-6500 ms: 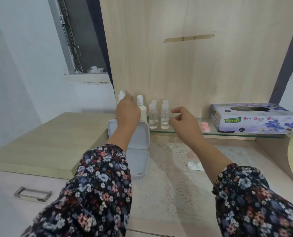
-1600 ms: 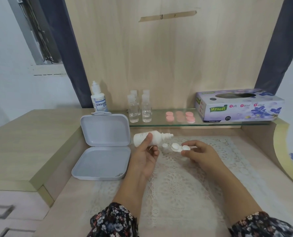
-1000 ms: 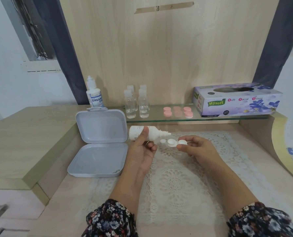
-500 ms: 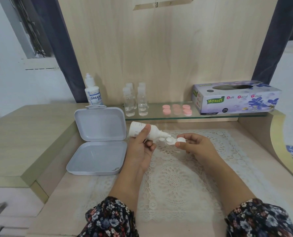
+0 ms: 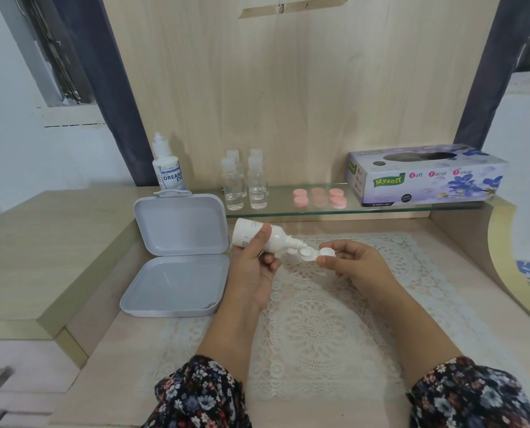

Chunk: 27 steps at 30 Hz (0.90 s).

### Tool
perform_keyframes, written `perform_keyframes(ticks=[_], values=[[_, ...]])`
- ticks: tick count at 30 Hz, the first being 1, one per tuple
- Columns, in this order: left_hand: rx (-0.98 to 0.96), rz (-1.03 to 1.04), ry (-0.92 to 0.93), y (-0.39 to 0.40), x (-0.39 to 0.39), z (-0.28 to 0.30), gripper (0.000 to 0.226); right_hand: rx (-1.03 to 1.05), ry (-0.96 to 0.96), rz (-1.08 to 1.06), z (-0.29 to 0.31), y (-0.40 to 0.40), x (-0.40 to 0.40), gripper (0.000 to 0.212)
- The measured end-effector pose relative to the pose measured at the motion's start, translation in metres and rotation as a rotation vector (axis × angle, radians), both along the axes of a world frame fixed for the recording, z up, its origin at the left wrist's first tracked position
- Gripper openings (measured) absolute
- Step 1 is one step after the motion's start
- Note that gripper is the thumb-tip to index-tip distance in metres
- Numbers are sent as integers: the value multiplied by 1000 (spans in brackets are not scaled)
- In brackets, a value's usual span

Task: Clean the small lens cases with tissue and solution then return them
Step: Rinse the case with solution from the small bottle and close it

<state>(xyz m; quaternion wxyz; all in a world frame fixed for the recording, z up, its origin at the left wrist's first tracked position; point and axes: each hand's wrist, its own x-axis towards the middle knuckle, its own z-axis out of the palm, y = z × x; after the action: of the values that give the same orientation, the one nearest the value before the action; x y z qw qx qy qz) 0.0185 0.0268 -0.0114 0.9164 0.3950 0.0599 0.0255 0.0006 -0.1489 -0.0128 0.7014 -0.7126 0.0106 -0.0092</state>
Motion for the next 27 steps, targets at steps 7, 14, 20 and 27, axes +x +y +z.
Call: perform_keyframes(ticks=[7,14,20,27], values=[[3,-1,-16,0,0,0,40,0,-7,10,0,0,0,22],[9,0,-35,0,-1,0,47,-4,-8,15,0,0,0,21],[3,2,-33,0,-1,1,47,1,-8,22,0,0,0,22],[2,8,-29,0,-1,1,45,-1,-11,22,0,0,0,23]])
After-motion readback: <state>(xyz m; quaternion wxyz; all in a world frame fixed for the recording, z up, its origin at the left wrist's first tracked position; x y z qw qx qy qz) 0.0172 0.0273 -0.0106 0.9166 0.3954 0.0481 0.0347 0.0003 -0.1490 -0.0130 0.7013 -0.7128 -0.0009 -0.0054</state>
